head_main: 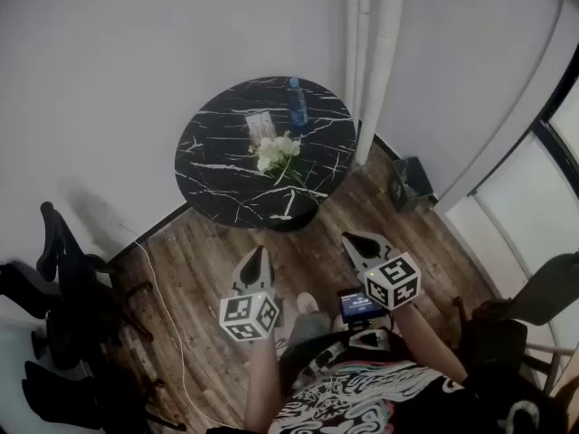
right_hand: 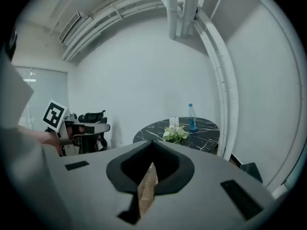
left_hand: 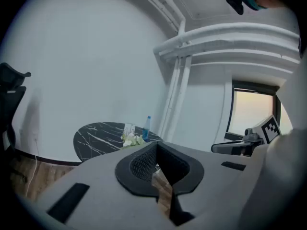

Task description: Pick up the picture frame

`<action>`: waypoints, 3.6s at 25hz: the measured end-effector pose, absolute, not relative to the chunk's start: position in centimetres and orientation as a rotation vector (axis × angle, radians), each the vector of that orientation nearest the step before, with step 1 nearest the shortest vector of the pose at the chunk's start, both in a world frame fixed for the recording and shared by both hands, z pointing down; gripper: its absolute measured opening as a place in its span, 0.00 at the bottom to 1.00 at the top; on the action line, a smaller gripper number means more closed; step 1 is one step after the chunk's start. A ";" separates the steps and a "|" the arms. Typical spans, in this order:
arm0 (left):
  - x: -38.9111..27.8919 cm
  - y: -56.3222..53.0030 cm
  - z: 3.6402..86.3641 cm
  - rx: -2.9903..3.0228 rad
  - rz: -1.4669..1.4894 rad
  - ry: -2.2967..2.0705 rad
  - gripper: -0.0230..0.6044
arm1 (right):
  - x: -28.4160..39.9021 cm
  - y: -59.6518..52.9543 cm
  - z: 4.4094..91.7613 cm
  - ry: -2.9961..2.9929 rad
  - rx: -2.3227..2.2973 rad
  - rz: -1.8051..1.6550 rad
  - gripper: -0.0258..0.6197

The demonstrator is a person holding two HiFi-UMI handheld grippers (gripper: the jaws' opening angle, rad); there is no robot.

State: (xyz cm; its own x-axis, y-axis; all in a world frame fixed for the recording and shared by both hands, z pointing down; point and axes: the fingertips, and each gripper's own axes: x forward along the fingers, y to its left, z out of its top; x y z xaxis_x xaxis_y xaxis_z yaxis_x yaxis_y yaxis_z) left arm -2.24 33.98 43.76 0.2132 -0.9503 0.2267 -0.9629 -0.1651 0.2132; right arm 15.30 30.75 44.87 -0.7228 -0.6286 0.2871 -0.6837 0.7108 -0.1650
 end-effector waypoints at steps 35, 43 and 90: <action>-3.6 25.8 44.2 2.144 0.127 -1.944 0.06 | 15.3 22.9 45.7 -2.723 1.133 0.378 0.07; -6.9 16.4 45.7 2.151 0.226 -1.891 0.06 | 12.3 14.2 48.3 -2.624 1.181 0.459 0.07; -14.8 -5.8 50.8 2.194 0.232 -1.658 0.06 | 2.8 -3.9 50.8 -2.580 1.139 0.565 0.07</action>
State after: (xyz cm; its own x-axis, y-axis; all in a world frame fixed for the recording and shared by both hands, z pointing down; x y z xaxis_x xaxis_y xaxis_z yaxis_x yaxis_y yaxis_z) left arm -14.85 -5.77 50.80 0.2904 -0.8895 0.3527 -0.9522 -0.2321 0.1987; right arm 2.78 -3.94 50.82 -0.6566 -0.6465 0.3884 -0.7497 0.6157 -0.2425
